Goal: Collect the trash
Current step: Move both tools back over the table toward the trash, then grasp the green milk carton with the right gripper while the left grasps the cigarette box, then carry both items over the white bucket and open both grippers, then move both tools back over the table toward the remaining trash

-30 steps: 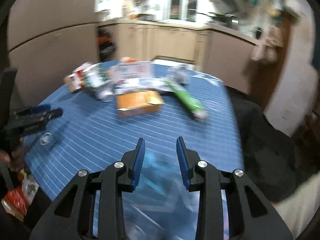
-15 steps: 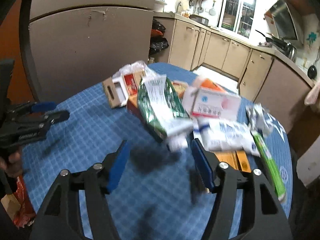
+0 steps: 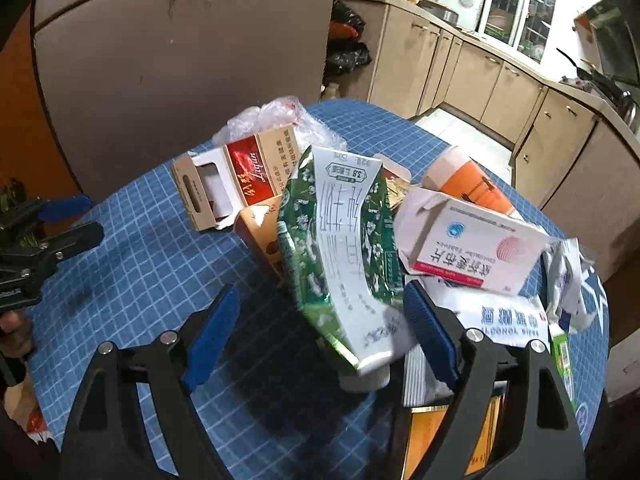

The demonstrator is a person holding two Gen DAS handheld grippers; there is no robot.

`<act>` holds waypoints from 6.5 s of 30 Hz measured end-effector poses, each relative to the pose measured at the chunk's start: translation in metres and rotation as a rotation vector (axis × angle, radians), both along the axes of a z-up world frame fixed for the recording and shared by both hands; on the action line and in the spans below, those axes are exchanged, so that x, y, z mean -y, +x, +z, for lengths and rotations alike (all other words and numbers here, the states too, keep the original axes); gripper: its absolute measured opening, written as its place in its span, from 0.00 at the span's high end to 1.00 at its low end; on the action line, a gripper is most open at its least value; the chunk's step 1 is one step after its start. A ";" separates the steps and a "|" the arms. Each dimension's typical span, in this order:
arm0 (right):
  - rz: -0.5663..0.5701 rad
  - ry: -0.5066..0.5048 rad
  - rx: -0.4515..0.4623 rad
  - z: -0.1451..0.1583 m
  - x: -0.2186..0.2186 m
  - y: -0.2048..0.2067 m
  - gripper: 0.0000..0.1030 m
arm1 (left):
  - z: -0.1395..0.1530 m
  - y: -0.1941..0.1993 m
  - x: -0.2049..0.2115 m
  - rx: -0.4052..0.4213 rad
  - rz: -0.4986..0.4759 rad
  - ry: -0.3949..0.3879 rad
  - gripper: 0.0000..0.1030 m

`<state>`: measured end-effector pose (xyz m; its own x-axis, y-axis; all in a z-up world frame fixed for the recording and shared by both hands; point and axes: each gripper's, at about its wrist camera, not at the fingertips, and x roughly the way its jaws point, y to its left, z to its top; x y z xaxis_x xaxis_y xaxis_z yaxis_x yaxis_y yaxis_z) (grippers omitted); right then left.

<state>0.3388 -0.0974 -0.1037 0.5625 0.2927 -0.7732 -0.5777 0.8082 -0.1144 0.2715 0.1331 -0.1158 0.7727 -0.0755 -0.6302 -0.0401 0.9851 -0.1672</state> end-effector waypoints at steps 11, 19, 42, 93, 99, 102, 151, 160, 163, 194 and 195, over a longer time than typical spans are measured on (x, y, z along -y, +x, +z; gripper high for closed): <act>-0.034 0.028 0.037 0.009 0.015 -0.024 0.77 | 0.000 0.007 -0.001 -0.002 0.008 -0.013 0.24; -0.089 0.159 0.068 0.030 0.035 -0.073 0.79 | 0.015 0.049 0.026 0.063 -0.116 -0.009 0.19; -0.247 0.319 0.040 0.037 0.103 -0.147 0.80 | 0.027 0.055 0.043 0.038 -0.140 -0.089 0.69; -0.885 0.296 0.314 0.075 0.302 -0.333 0.80 | 0.101 -0.126 0.355 0.265 -0.587 0.188 0.69; -0.967 0.294 0.346 0.078 0.329 -0.357 0.80 | 0.103 -0.140 0.397 0.276 -0.674 0.185 0.69; -1.011 0.287 0.368 0.082 0.344 -0.372 0.80 | 0.105 -0.148 0.419 0.279 -0.727 0.176 0.69; -1.345 0.193 0.236 0.032 0.500 -0.415 0.79 | 0.042 -0.218 0.673 0.161 -1.312 0.156 0.60; -1.355 0.197 0.245 0.034 0.504 -0.418 0.79 | 0.046 -0.221 0.670 0.174 -1.306 0.158 0.59; -1.359 0.198 0.243 0.033 0.504 -0.419 0.79 | 0.046 -0.221 0.669 0.175 -1.304 0.160 0.59; -1.130 0.196 0.300 0.061 0.426 -0.367 0.79 | 0.062 -0.158 0.558 0.206 -1.047 0.163 0.52; -1.089 0.199 0.294 0.060 0.415 -0.356 0.79 | 0.061 -0.149 0.543 0.207 -1.011 0.175 0.51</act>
<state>-0.0168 -0.5120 -0.0439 0.7434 -0.3583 -0.5648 0.4681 0.8819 0.0566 0.1223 -0.4099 -0.0549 0.4942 -0.6676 -0.5568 0.8292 0.5544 0.0712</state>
